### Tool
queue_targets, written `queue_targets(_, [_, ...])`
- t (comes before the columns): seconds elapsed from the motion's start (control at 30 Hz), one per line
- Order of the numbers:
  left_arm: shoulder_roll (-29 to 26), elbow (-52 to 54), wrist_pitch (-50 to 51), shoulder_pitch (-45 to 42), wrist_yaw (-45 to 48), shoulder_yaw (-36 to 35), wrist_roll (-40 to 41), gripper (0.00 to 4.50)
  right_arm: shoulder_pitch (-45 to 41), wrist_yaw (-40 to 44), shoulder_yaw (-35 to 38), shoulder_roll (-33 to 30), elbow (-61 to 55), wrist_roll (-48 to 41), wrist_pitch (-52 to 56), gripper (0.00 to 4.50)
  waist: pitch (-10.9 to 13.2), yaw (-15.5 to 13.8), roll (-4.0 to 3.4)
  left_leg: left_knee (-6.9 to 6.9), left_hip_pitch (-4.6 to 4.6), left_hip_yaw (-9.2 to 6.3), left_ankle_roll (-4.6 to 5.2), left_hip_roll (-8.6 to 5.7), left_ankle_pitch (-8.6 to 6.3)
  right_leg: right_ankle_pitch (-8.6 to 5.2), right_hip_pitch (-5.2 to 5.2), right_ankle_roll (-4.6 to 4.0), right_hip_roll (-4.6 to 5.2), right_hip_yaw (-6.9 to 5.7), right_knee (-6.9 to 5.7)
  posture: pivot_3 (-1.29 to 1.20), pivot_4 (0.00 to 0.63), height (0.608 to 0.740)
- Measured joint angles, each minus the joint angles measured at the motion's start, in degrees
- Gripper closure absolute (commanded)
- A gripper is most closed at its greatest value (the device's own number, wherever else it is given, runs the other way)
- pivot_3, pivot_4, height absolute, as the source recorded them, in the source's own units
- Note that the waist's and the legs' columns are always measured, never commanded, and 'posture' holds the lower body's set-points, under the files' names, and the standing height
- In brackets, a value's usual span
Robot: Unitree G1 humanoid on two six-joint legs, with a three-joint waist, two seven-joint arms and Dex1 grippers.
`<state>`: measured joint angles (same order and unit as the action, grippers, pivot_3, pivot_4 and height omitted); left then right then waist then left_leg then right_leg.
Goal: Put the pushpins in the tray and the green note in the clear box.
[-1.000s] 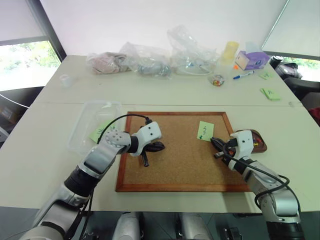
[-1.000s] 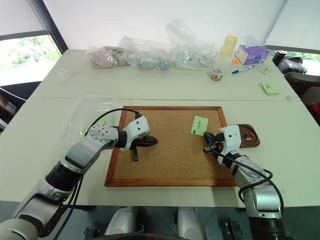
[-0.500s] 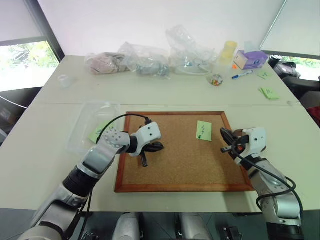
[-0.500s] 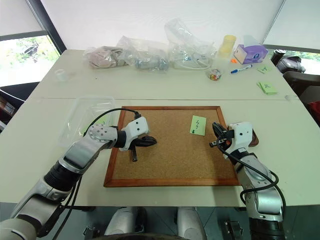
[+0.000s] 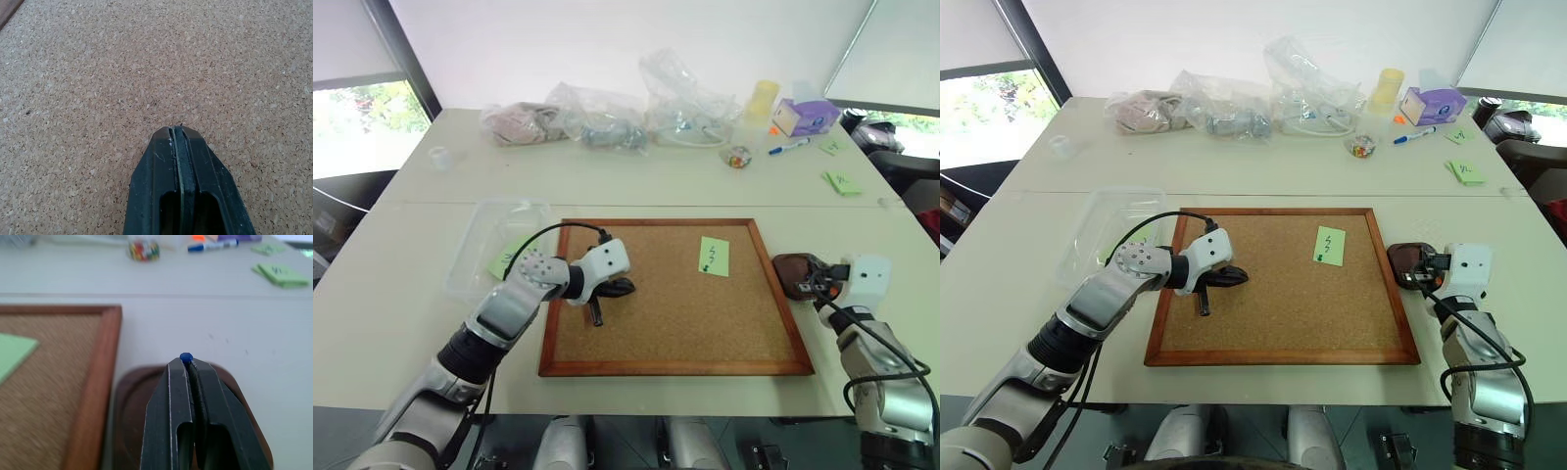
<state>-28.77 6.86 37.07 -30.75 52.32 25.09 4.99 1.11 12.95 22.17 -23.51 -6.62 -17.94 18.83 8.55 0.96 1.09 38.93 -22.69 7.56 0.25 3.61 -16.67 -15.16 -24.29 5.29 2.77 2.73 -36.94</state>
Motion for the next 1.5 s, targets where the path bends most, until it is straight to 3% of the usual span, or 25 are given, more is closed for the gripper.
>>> queue_targets(0.17, [0.06, 0.0, -0.01, 0.0, -0.03, 0.0, 0.0, 4.5, -0.91, 0.35, -0.38, -0.04, 2.74, 0.65, 0.15, 4.42, 0.0, -0.01, 0.0, 0.0, 0.0, 0.0, 0.01, 0.0, 0.0, 0.0, 0.0, 0.0, 0.0, 0.0, 0.02, 0.0, 0.15, 0.737])
queue_targets(0.2, [0.06, 0.0, -0.01, 0.0, -0.04, 0.0, 0.0, 4.5, -1.16, 0.43, -0.48, -0.05, 2.99, 0.8, 0.08, 4.19, 0.0, -0.01, 0.0, 0.0, 0.0, 0.0, 0.01, 0.0, 0.0, 0.0, 0.0, 0.0, 0.0, 0.0, 0.02, 0.0, 0.15, 0.737])
queue_targets(0.33, [0.11, 0.01, 0.0, 0.0, -0.08, 0.01, -0.01, 4.5, -1.78, 1.01, -0.61, -0.06, 3.92, 0.84, 0.02, 2.64, 0.0, -0.05, 0.0, -0.01, -0.01, -0.01, 0.01, 0.0, 0.0, 0.0, 0.0, 0.0, 0.0, 0.0, 0.02, 0.0, 0.15, 0.737])
queue_targets(0.5, [0.11, 0.04, 0.0, 0.0, -0.12, -0.01, -0.01, 4.5, -1.81, 0.96, -0.61, -0.06, 4.17, 0.91, 0.02, 0.04, 0.0, -0.04, 0.0, -0.01, -0.01, -0.01, 0.01, 0.0, 0.0, 0.0, 0.0, 0.0, 0.0, 0.0, 0.02, 0.0, 0.15, 0.737])
queue_targets(0.8, [0.11, 0.05, 0.0, 0.0, -0.16, -0.01, -0.01, 4.5, -1.79, 0.94, -0.27, 0.0, 3.65, 0.69, -0.82, 0.04, 0.0, -0.04, 0.0, -0.01, -0.01, -0.01, 0.01, 0.0, -0.01, 0.0, 0.0, 0.0, 0.01, 0.0, 0.03, 0.0, 0.15, 0.737])
queue_targets(0.93, [0.01, 0.04, 0.0, 0.0, -0.16, -0.05, -0.02, 4.5, -1.73, 3.53, -0.37, -0.08, -2.35, -1.54, -1.72, 0.04, 0.01, 0.01, -0.02, -0.03, -0.01, -0.02, 0.01, 0.01, -0.01, 0.0, 0.0, 0.0, 0.01, 0.0, 0.02, 0.0, 0.15, 0.737])
queue_targets(1.07, [0.06, 0.03, -0.01, -0.01, -0.12, 0.0, -0.01, 4.5, -1.21, 9.51, -9.15, -1.18, -9.62, -2.79, 2.21, 0.04, 0.0, -0.04, 0.01, -0.03, -0.01, -0.03, 0.01, 0.02, -0.01, 0.0, 0.0, 0.0, 0.01, -0.02, 0.04, 0.0, 0.15, 0.737])
queue_targets(1.2, [0.14, 0.0, -0.06, -0.16, -0.12, 0.0, -0.02, 4.5, -2.13, 10.64, -16.52, 2.14, -8.97, -2.33, 4.29, 0.04, 0.01, -0.07, 0.01, -0.03, -0.07, -0.03, 0.01, 0.01, -0.01, 0.0, -0.05, 0.0, 0.04, -0.03, 0.08, 0.0, 0.15, 0.737])
queue_targets(1.5, [0.19, 0.1, -0.08, -0.29, -0.18, -0.03, 0.0, 4.5, -3.66, 10.67, -19.06, 2.9, -5.38, -0.41, 3.95, 0.04, 0.01, -0.13, 0.01, -0.03, -0.32, -0.05, 0.02, 0.01, -0.01, 0.01, -0.16, -0.01, 0.07, -0.11, 0.29, 0.0, 0.15, 0.737])
